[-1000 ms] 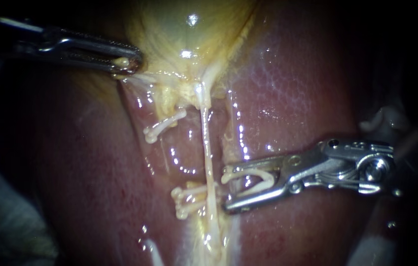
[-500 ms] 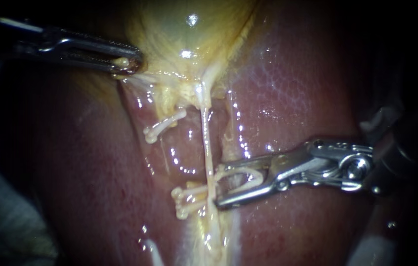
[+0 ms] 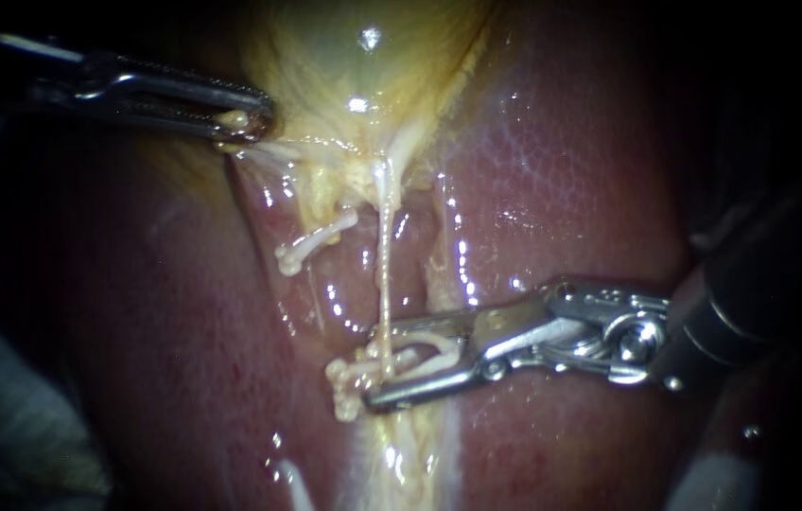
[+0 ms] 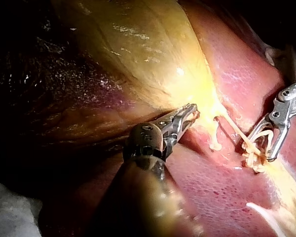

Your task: Clipping first clip right tube

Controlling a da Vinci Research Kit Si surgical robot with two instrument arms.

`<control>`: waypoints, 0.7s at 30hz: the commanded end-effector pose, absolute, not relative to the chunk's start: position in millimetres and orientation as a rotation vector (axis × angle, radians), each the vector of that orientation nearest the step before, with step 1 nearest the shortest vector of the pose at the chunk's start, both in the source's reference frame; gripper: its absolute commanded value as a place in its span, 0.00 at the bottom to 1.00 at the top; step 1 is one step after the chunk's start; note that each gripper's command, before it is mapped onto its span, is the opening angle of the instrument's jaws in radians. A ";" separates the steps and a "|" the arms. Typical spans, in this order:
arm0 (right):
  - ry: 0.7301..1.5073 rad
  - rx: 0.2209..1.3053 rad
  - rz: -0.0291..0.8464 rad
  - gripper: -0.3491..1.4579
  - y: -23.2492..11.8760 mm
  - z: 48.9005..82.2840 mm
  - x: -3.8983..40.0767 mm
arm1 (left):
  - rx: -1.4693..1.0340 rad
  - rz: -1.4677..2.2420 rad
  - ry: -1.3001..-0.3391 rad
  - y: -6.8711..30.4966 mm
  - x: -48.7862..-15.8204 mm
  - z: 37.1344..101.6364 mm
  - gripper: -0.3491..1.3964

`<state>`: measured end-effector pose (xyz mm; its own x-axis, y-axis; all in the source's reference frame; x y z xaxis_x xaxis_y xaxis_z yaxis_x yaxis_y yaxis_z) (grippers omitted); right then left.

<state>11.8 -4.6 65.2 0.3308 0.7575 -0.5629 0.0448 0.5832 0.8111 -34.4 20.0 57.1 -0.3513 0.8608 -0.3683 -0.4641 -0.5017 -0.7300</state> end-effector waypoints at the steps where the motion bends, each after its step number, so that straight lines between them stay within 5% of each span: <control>1: 1.165 0.851 0.548 0.47 -4.7 65.1 12.0 | -0.947 1.949 -0.654 20.0 -34.4 57.1 0.00; 21: 1.186 0.890 0.586 0.47 -5.0 64.5 12.8 | -0.947 1.949 -0.654 20.0 -34.5 57.1 0.00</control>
<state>12.8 -5.1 64.5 0.2946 0.7926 -0.5339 0.0565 0.5433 0.8376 -34.5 20.0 57.1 -0.3512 0.8609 -0.3681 -0.4647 -0.5016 -0.7297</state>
